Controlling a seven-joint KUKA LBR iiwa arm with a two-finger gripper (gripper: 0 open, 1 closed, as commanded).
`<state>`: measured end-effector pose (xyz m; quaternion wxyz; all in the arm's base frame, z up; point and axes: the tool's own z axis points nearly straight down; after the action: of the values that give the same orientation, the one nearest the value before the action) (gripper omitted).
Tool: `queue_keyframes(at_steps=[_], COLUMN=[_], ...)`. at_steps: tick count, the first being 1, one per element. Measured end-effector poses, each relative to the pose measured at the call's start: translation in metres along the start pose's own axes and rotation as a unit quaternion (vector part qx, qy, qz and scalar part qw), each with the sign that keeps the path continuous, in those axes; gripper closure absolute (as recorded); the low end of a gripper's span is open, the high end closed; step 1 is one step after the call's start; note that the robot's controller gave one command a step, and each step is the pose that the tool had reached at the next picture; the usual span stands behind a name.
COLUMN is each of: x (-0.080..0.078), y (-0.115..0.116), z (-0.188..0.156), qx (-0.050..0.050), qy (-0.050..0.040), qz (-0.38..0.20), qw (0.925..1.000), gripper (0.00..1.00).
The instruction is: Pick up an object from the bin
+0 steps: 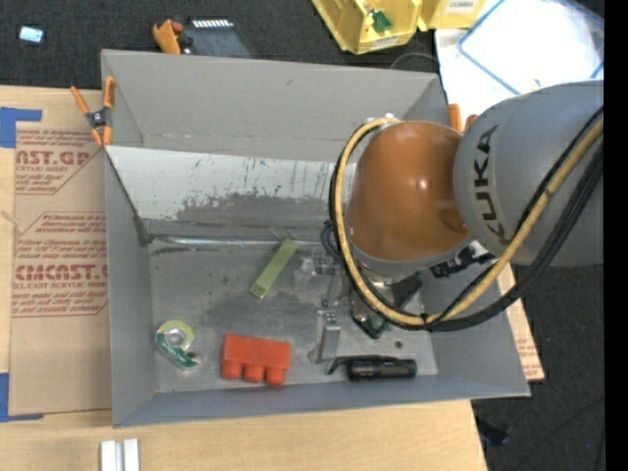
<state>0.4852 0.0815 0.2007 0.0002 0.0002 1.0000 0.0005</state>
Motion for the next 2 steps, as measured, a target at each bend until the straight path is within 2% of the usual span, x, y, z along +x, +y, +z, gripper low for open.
queue_keyframes(at_steps=[1, 2], x=[0.000, -0.021], y=[0.000, 0.032], z=[0.000, 0.015], qx=[0.000, 0.001], qy=[0.0000, -0.0026], qz=[0.000, 0.015], qw=[1.0000, 0.9999], gripper=[0.00, 0.00])
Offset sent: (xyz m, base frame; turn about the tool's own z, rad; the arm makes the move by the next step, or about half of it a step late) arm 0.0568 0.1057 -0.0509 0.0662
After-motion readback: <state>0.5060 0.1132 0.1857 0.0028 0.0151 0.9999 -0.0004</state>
